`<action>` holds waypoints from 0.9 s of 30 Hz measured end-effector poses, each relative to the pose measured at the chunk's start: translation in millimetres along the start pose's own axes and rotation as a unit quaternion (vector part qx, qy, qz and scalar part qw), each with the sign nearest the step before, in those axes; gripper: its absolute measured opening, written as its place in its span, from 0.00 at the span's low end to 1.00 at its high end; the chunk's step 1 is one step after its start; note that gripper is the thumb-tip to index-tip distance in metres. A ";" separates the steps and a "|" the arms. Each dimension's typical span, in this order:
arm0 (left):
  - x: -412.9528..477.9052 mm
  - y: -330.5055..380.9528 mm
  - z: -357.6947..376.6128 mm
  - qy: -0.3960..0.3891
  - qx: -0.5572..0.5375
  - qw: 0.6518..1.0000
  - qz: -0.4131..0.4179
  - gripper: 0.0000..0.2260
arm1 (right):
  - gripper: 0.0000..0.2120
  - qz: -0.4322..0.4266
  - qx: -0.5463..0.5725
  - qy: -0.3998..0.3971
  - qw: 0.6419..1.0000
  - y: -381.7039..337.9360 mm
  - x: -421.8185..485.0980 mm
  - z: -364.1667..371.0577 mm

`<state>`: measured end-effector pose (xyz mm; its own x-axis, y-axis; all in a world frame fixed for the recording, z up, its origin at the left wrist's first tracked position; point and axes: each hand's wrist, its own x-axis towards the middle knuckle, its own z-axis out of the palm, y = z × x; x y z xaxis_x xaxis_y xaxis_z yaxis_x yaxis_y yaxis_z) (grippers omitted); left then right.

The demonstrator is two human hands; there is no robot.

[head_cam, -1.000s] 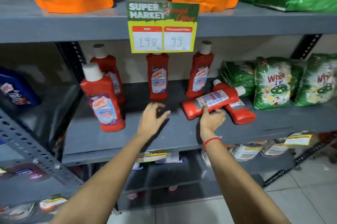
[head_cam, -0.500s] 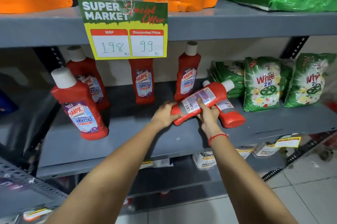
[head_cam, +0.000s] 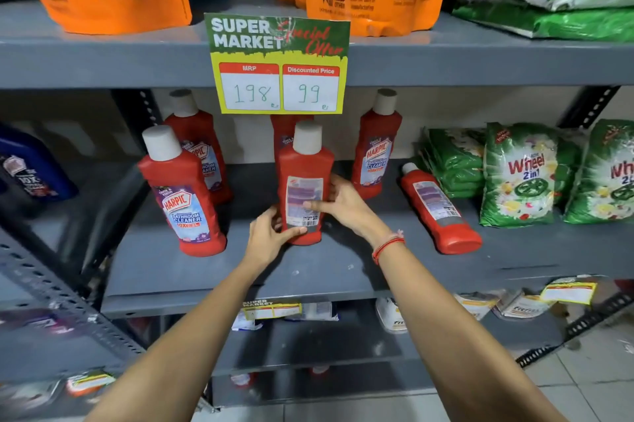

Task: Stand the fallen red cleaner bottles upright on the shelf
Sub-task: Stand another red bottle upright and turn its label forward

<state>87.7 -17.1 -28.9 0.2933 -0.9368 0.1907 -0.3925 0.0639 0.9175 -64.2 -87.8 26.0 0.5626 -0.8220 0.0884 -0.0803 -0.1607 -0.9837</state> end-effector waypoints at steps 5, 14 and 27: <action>-6.8 -5.2 -0.4 0.025 -0.024 0.999 -0.022 0.22 | 0.25 0.009 -0.039 -0.015 0.999 1.6 4.6 8.1; -42.0 2.2 46.2 0.174 0.008 0.985 0.010 0.25 | 0.18 -0.022 -0.129 0.199 0.971 -6.0 -18.1 49.2; -13.9 -10.5 -2.3 -0.011 0.052 0.998 0.045 0.17 | 0.45 0.037 -0.151 0.047 0.987 6.1 -10.7 5.6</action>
<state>89.8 -3.9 -40.4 0.2333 -0.9364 0.2621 -0.5047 0.1138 0.8558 -66.1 -77.0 18.1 0.4681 -0.8825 0.0461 -0.3677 -0.2420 -0.8979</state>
